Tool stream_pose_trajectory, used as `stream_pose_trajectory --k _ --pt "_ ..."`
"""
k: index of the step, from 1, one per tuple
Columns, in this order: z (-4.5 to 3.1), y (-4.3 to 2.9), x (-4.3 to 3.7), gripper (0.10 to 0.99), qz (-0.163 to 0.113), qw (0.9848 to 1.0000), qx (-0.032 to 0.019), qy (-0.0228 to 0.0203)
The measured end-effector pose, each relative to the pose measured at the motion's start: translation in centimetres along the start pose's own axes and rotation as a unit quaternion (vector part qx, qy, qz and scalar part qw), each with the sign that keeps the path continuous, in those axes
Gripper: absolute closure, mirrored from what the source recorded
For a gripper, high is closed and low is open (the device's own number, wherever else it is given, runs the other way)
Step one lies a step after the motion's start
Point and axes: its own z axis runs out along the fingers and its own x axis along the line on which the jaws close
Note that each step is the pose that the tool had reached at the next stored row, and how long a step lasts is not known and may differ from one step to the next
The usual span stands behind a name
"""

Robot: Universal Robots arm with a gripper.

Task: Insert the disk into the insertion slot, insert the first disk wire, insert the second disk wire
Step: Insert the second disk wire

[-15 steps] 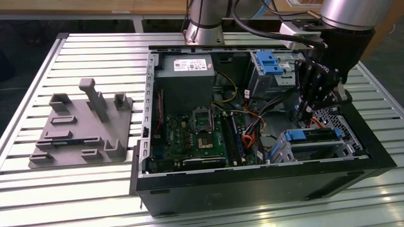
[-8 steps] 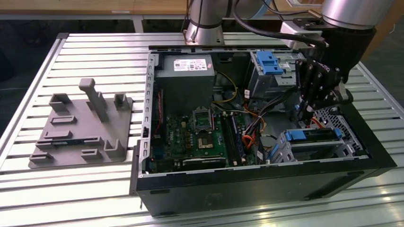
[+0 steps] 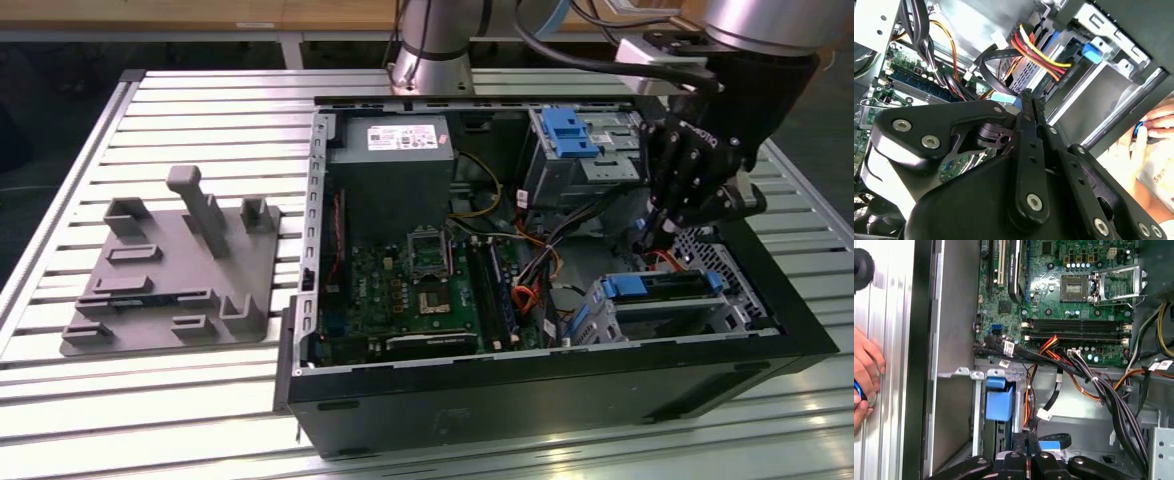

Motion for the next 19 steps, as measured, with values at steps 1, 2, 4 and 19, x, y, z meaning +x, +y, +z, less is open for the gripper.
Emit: stream_pose_trajectory --k 1,2,4,19 --pt "0.0 -0.21 0.0 0.945 0.0 1.0 -0.0012 -0.0001" --pt "-0.01 -0.43 0.01 0.945 0.0 1.0 -0.0025 -0.0001" --pt "-0.01 -0.84 0.02 0.945 -0.001 1.0 -0.0065 -0.0002" --pt "-0.02 -1.4 0.04 0.945 -0.004 0.9995 -0.0296 -0.0021"
